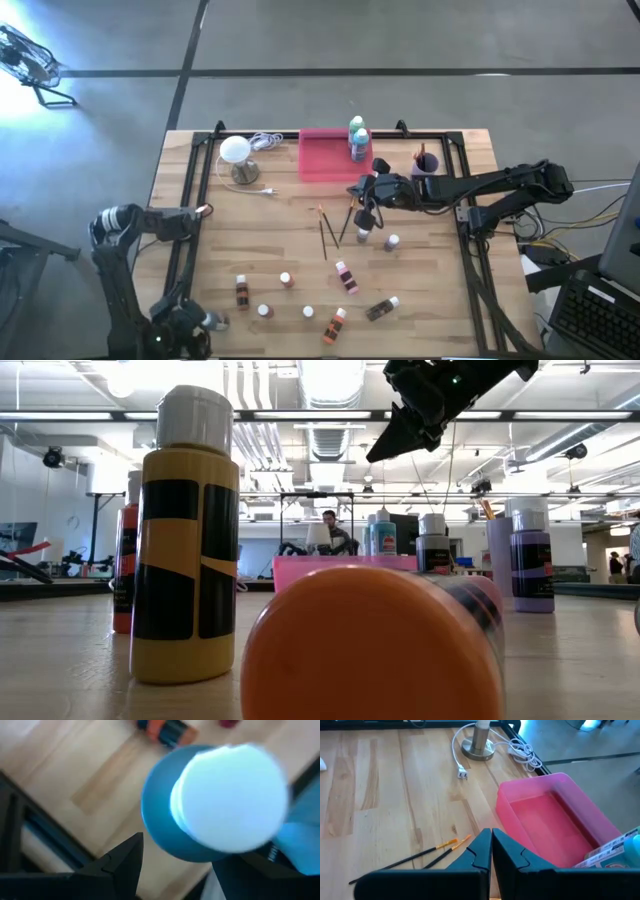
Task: Pick & Place Paint Supplies
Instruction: Put the black paint bottle into the pink bin
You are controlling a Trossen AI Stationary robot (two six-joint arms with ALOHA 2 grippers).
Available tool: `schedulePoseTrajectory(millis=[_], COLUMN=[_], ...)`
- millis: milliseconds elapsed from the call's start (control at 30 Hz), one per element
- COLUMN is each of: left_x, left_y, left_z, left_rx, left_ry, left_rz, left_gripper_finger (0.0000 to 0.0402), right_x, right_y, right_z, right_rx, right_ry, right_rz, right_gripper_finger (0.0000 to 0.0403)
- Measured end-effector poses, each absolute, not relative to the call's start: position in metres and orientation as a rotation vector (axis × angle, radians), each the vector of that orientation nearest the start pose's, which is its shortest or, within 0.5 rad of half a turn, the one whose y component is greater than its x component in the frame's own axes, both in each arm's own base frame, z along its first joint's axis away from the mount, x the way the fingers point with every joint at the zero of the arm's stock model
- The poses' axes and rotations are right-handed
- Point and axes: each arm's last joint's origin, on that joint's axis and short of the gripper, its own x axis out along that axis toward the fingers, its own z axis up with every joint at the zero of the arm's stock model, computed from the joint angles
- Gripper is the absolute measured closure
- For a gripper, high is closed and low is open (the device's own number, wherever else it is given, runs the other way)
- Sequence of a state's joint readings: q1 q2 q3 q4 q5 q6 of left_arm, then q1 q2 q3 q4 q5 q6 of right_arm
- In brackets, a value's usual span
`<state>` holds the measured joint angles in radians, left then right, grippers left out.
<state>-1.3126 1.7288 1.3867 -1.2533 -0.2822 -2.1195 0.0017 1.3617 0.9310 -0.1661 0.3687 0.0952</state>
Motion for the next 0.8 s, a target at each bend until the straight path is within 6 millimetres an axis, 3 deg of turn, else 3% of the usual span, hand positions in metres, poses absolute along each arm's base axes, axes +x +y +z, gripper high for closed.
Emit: schedulePoseTrajectory(millis=[167,500,800], left_x=[0.0861,0.0889,0.0922], left_y=[-0.2907,-0.2890,-0.2881], left_z=[0.2379,0.2371,0.2377], left_rx=[-0.628,-0.634,-0.585], left_ry=[1.272,1.289,1.207], left_rz=[0.645,0.632,0.575], left_gripper_finger=[0.0170,0.0104,0.0099], right_x=[0.2913,0.2913,0.2912], right_y=[-0.0099,-0.0099,-0.0099], right_z=[0.2607,0.2607,0.2607], right_rx=[-0.014,-0.017,-0.016], right_ry=[0.571,0.572,0.572], right_rz=[-0.385,-0.384,-0.384], right_gripper_finger=[0.0394,0.0394,0.0394])
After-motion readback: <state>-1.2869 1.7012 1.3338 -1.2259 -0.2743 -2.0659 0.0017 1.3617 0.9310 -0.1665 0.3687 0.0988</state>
